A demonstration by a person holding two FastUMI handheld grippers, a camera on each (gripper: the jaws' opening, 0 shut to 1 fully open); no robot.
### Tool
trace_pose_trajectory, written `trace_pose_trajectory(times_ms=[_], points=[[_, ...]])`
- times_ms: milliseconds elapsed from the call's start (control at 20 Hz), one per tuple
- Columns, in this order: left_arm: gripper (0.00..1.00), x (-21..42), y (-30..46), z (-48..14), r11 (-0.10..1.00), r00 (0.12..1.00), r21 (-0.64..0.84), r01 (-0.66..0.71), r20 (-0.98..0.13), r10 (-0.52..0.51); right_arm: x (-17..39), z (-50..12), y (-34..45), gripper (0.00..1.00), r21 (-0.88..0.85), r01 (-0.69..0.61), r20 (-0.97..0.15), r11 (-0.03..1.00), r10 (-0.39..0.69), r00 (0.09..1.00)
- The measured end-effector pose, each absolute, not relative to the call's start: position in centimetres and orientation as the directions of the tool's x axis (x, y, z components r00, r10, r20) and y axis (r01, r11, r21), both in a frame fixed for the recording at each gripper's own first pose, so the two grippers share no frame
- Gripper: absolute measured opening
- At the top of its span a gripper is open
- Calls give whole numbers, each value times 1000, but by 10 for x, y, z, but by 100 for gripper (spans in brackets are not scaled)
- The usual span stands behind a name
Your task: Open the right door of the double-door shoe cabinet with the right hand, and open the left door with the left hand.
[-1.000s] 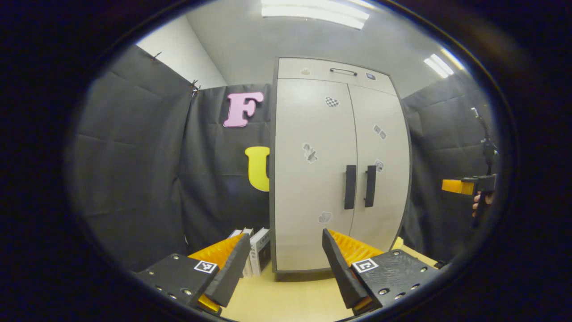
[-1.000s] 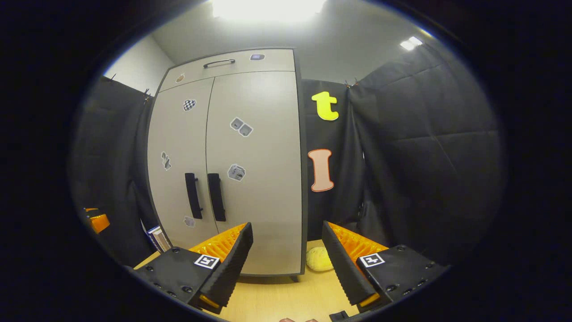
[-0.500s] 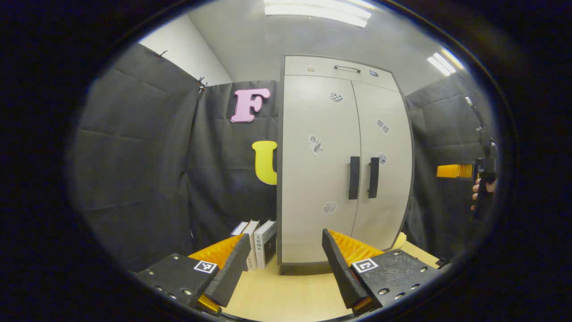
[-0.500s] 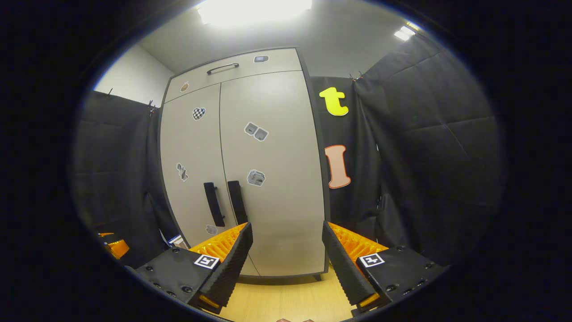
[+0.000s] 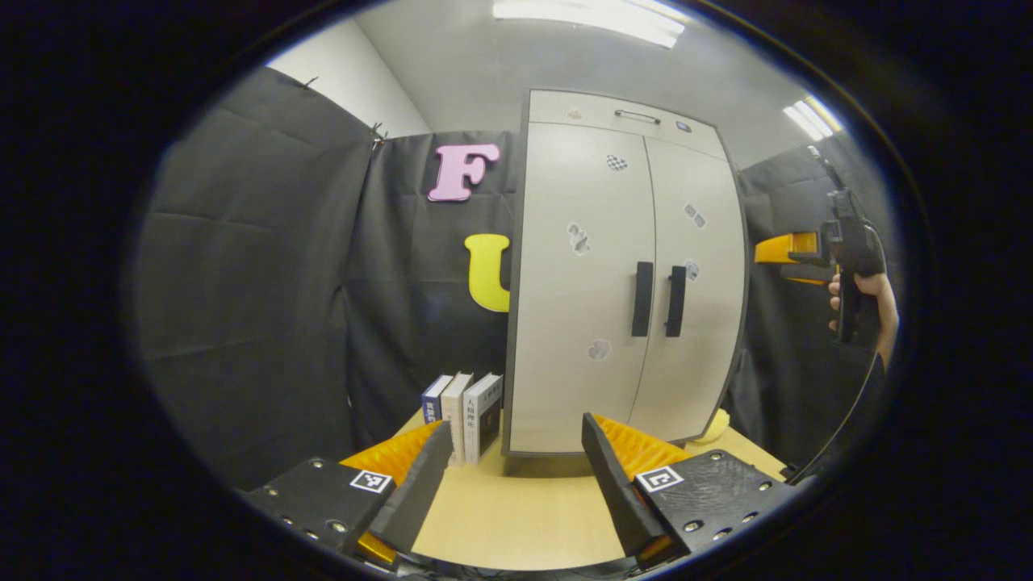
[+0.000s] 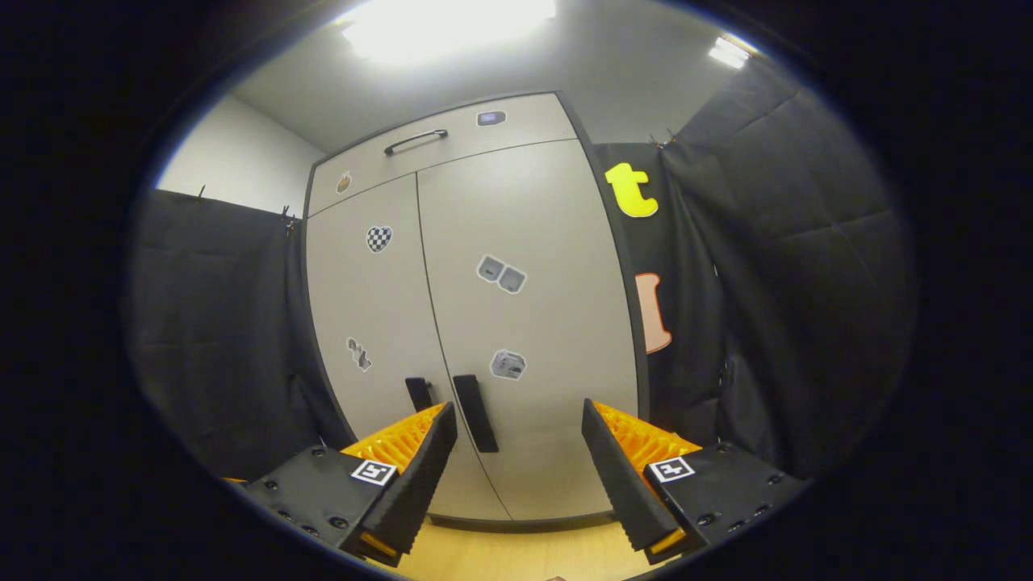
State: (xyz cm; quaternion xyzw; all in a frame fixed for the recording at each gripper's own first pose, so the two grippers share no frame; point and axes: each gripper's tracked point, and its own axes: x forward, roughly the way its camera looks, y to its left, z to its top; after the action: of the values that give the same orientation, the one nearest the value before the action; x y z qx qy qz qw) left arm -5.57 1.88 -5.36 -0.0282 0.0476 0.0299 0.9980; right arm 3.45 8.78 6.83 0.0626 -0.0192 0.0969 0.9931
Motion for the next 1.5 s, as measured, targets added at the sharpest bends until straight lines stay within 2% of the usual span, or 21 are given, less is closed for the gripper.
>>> trace_pose_trajectory(times_ms=[250, 450, 800, 1150, 1200, 1250, 1300, 1350, 1400, 1450, 1500], points=[[93, -63, 34, -62, 992, 989, -73, -103, -109, 95, 60, 80, 132, 98, 108, -263, 44, 959, 260, 965], [92, -73, 50, -70, 989, 983, -47, -142, -127, 135, 92, 66, 165, 98, 54, -282, 16, 958, 282, 959], [93, -78, 56, -98, 987, 969, -32, -155, -198, 146, 154, 43, 174, 98, 13, -196, -23, 980, 196, 980], [92, -80, 60, -111, 988, 963, -21, -155, -225, 147, 188, 18, 170, 98, -13, -131, -86, 991, 129, 988], [94, -79, 60, -112, 988, 962, -13, -154, -228, 147, 192, 17, 168, 98, -11, -122, -91, 992, 120, 989], [94, -80, 60, -115, 988, 961, -9, -155, -232, 148, 195, 14, 168, 95, -5, -118, -103, 993, 117, 988], [94, -81, 60, -115, 988, 961, -12, -154, -235, 147, 198, 11, 169, 82, 3, -121, -118, 993, 121, 986], [92, -83, 58, -115, 989, 962, -18, -149, -236, 141, 199, 7, 171, 75, 13, -130, -133, 991, 130, 982], [92, -84, 54, -114, 989, 963, -28, -142, -233, 132, 200, 6, 175, 58, 31, -147, -143, 989, 150, 978], [94, -84, 53, -112, 990, 966, -32, -135, -227, 125, 200, 4, 179, 53, 51, -149, -152, 987, 155, 976], [93, -85, 54, -110, 990, 967, -29, -135, -222, 125, 199, 6, 178, 36, 56, -150, -144, 987, 156, 977]])
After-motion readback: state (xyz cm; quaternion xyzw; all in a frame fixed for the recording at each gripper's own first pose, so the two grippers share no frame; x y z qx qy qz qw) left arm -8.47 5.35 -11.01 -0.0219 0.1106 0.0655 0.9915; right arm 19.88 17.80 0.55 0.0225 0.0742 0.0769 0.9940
